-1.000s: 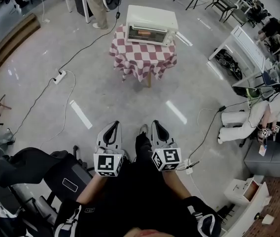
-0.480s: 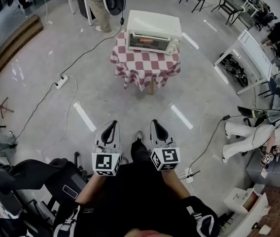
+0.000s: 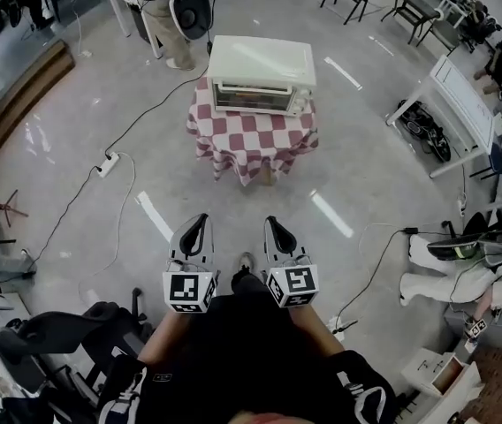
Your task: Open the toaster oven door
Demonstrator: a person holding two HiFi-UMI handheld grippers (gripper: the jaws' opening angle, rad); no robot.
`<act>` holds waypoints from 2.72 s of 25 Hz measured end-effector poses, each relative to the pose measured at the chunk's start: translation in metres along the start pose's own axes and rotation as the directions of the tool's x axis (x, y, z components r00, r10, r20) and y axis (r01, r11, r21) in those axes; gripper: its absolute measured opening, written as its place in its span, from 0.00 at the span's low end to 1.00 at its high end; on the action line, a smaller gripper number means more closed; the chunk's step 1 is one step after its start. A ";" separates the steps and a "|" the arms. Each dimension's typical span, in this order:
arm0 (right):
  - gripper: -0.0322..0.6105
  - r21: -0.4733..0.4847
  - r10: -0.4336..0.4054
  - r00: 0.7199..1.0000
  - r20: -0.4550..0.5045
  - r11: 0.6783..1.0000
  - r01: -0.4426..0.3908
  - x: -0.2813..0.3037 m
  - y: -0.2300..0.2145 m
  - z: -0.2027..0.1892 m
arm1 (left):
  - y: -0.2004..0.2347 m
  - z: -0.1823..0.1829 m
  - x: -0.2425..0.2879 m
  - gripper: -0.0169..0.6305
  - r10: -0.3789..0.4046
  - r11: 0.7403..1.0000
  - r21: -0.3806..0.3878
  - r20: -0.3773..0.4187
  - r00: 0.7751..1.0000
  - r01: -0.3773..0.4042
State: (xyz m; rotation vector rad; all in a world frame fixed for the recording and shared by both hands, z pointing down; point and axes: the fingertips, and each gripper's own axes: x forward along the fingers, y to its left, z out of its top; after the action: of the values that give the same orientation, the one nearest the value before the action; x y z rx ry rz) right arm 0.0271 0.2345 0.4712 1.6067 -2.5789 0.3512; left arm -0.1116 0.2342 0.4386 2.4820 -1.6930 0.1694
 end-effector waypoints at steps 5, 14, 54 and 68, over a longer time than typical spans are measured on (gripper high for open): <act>0.09 -0.011 0.024 1.000 0.009 1.000 -0.023 0.024 -0.033 0.009 | -0.009 0.007 0.035 0.04 0.018 1.000 0.000 -0.003 1.000 -0.018; 0.09 0.008 0.044 0.999 -0.027 0.999 -0.044 0.044 -0.059 0.003 | -0.012 0.006 0.070 0.04 0.028 1.000 0.005 -0.025 0.999 -0.028; 0.09 -0.003 -0.089 0.988 -0.125 0.996 0.090 0.319 -0.143 0.040 | 0.166 -0.022 0.400 0.04 -0.075 0.994 -0.090 -0.251 0.965 0.053; 0.09 -0.010 -0.049 0.989 -0.141 0.999 0.048 0.351 -0.183 0.053 | 0.190 -0.080 0.486 0.18 -0.031 0.987 -0.154 -0.438 0.898 -0.041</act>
State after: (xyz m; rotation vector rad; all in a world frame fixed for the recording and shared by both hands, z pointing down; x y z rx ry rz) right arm 0.0369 -0.1626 0.5141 1.5780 -2.4309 0.4356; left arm -0.1130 -0.2661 0.6067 2.1162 -1.4570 0.5304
